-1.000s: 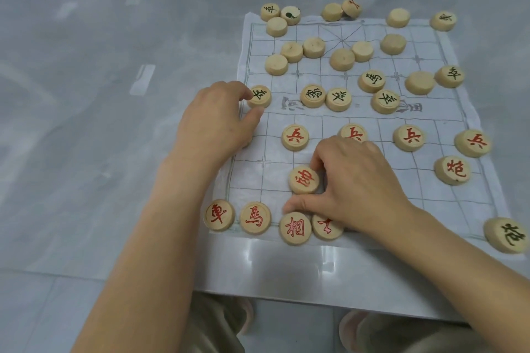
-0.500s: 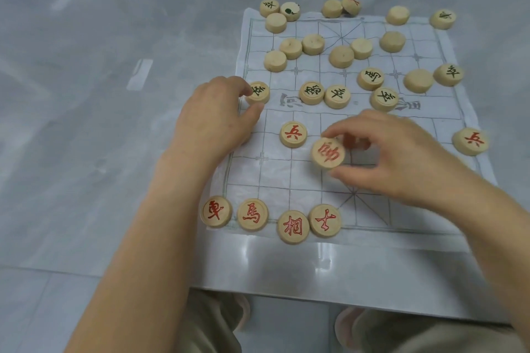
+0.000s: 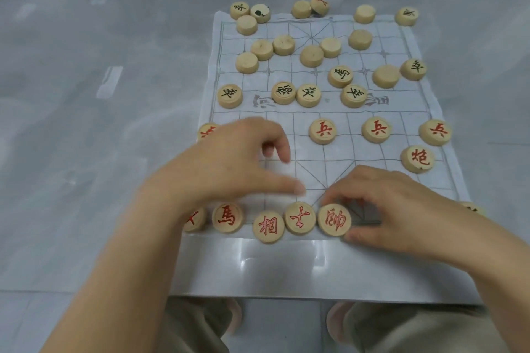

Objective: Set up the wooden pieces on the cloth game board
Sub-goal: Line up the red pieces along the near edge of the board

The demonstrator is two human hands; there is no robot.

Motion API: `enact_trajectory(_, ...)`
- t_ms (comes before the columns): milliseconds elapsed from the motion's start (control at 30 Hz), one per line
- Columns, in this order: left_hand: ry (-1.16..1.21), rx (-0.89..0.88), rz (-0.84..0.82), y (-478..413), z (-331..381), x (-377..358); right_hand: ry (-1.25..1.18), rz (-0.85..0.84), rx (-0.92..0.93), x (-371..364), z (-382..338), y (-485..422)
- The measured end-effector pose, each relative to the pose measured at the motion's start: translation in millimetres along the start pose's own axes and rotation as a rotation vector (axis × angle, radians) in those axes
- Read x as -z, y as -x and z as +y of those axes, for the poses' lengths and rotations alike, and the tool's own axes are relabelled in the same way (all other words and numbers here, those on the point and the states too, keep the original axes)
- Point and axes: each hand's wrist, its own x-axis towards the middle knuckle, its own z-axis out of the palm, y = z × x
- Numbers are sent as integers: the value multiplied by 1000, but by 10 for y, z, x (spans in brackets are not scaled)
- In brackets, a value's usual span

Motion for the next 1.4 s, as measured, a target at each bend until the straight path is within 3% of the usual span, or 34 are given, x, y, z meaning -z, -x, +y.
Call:
enact_trajectory(100, -162, -6, -253, 121, 78, -111, 14, -5, 4, -5, 10, -9)
enact_trajectory(200, -306, 15, -346, 166, 70, -213, 44, -41, -19, -7, 17, -9)
enact_trajectory(367, -528, -34, -243, 168, 32, -376, 106, -27, -54, -23, -1, -28)
enact_trajectory(633, -587, -68, -137, 131, -43, -415, 57, 4, -30, -16, 10, -44)
enact_trajectory(1000, -456, -129, -137, 29, 0, -470, 90, -10, -29, -58, 5, -77)
enact_trajectory(1400, -365, -49, -193, 27, -52, -348, 91, -22, -48, -42, -3, -50)
